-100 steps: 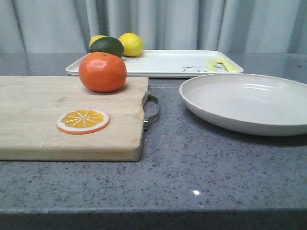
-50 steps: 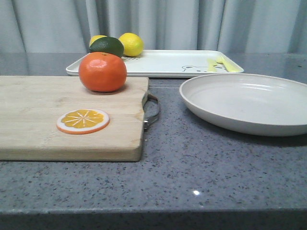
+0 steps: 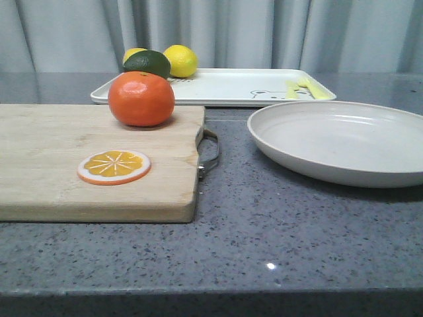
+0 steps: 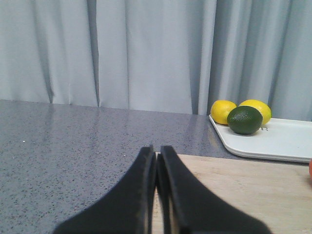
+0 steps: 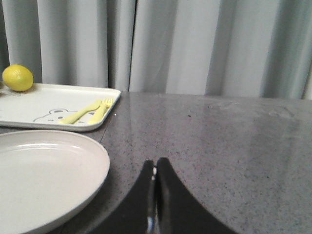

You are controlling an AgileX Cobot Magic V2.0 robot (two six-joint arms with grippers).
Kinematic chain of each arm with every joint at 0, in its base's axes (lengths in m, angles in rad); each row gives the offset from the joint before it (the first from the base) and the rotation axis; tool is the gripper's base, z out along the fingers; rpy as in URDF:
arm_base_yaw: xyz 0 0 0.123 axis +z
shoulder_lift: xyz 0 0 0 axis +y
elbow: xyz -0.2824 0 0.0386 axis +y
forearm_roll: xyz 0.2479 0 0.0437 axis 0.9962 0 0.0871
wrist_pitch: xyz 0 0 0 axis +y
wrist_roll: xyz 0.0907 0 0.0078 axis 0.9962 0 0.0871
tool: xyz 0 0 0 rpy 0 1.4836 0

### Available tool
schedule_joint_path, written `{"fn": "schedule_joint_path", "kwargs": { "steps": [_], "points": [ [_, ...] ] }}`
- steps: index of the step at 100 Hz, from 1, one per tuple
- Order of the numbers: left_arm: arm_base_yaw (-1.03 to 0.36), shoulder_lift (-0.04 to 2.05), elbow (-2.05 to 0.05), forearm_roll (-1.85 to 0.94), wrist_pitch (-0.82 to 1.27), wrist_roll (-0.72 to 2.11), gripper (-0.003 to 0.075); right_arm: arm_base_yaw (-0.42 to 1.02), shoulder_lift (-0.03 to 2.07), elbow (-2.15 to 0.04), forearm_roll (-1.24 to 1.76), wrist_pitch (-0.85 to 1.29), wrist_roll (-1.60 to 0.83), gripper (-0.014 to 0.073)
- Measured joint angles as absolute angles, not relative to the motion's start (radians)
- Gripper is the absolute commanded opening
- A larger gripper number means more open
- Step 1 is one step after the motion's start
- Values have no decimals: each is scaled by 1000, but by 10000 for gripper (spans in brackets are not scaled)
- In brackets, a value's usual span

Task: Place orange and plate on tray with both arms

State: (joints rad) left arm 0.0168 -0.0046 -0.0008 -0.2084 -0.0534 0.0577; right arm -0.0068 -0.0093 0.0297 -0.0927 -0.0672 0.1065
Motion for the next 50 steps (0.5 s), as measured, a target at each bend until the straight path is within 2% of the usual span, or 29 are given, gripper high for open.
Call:
{"fn": "schedule_joint_path", "kwargs": {
  "steps": [10, 26, 50],
  "points": [
    [17, -5, -20, -211, -49, 58, -20, -7, -9, 25, -93, -67, 107, -66],
    [17, 25, -118, -192, -18, 58, -20, -7, 1, -59, -93, 52, 107, -56],
    [17, 250, -272, -181, 0, 58, -20, -7, 185, -240, -93, 179, 107, -56]
  ]
}}
